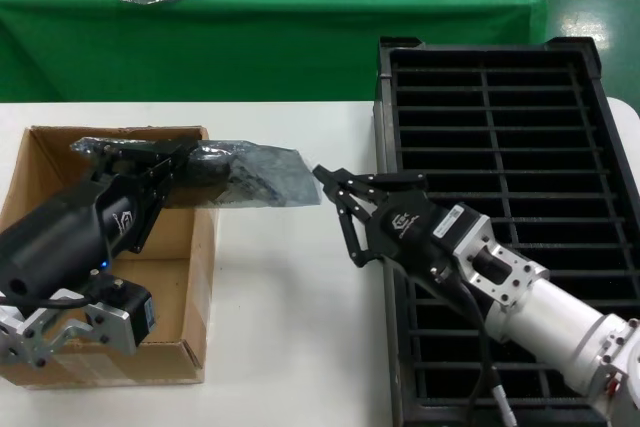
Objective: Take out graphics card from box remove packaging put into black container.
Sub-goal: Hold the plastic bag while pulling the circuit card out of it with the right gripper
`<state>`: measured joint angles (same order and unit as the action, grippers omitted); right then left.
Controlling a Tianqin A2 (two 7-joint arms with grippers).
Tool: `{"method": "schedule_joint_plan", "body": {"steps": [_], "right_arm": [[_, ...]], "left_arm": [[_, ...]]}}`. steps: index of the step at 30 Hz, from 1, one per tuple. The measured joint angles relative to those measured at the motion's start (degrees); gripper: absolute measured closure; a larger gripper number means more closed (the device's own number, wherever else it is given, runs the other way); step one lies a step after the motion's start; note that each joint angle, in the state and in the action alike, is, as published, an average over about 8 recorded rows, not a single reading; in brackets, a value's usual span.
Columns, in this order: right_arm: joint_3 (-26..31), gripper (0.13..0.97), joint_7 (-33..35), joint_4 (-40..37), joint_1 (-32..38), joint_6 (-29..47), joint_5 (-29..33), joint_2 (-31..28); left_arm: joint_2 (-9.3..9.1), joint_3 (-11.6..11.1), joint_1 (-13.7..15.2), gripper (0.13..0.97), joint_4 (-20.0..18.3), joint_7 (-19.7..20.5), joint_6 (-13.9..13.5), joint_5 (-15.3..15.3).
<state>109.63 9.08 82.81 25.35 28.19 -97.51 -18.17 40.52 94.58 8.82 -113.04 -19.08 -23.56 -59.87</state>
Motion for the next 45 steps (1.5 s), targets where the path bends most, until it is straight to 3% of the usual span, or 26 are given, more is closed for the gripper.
{"method": "schedule_joint_plan", "body": {"steps": [24,45], "right_arm": [[1.6,0.962,0.7,-2.2,3.0,5.1,-1.5,0.7],[3.3,0.962,0.5,-19.2,17.3,22.2,-5.2,0.4]], "left_arm": [[0.0,0.0,0.0,0.958,0.0,0.0,0.0,0.0],[0.0,0.0,0.0,0.958,0.0,0.0,0.0,0.0]]}}
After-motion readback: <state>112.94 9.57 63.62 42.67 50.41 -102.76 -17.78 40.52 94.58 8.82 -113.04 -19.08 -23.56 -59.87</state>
